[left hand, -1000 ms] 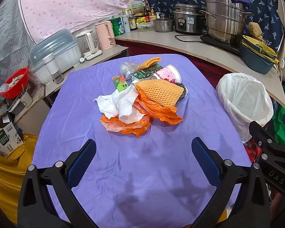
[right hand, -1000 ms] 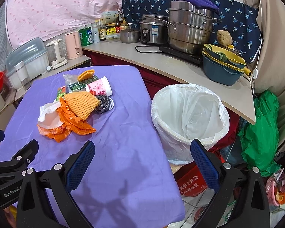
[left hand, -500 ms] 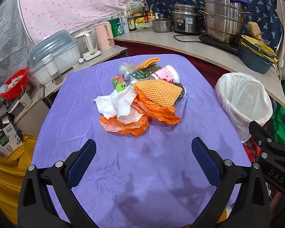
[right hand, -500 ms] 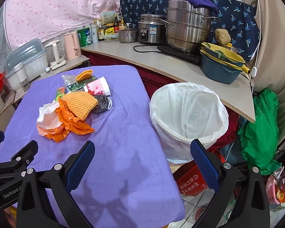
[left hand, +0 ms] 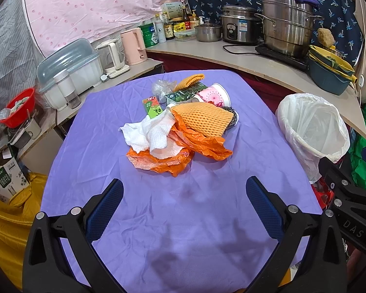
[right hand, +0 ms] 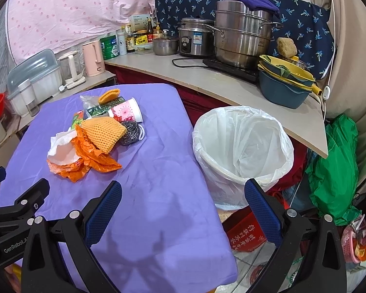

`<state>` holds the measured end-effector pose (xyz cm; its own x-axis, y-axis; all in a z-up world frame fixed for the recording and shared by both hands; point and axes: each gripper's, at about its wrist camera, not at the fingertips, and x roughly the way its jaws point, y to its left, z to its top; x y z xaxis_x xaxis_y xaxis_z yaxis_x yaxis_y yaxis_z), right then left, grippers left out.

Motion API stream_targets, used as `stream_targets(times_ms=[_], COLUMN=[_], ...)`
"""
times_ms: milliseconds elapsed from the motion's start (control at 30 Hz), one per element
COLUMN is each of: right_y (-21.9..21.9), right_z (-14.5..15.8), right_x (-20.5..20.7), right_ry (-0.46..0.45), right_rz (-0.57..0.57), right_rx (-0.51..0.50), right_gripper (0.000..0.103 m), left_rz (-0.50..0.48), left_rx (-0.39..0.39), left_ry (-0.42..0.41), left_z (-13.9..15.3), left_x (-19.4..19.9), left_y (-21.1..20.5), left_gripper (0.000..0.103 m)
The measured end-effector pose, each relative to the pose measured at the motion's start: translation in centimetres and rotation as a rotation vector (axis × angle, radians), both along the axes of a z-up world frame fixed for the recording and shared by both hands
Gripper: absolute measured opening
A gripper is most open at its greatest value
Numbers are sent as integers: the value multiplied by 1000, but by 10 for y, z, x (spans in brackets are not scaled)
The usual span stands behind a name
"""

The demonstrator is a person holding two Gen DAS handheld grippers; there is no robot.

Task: Collect trash

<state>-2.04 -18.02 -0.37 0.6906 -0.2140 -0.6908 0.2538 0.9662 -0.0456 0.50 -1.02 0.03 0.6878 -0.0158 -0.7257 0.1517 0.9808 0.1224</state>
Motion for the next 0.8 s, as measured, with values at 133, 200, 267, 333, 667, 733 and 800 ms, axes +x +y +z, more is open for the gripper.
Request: stream_targets(times_ms=[133,200,267,333,667,733,800], right_y=[-2,-4,-4,-5,-4,-1,1], right_z=[-1,-1,-1,-1,-4,-5,-6], right_x=[0,-1,-1,-2,1,3,5], right_ry=[-2,-4,-5,-5,-8,-9,-12], right_rz=[-6,-11,-14,-15,-13,-12,-16], right_rx=[5,9,10,10,-15,-27,-40], right_gripper=[96,96,96,96,96,96,96], left_rz=[0,0,1,3,14,22,27], left_rx=[0,0,-1,-2,-19,-24,-21], left_ry=[-2,0,2,2,30,34,31], left_z=[0,-1,-2,-2,-7,-9,-10], left_x=[0,0,-1,-1,5,8,11], left_y=[-1,-2,-2,-3,2,5,7], left_gripper=[96,96,96,96,96,96,96])
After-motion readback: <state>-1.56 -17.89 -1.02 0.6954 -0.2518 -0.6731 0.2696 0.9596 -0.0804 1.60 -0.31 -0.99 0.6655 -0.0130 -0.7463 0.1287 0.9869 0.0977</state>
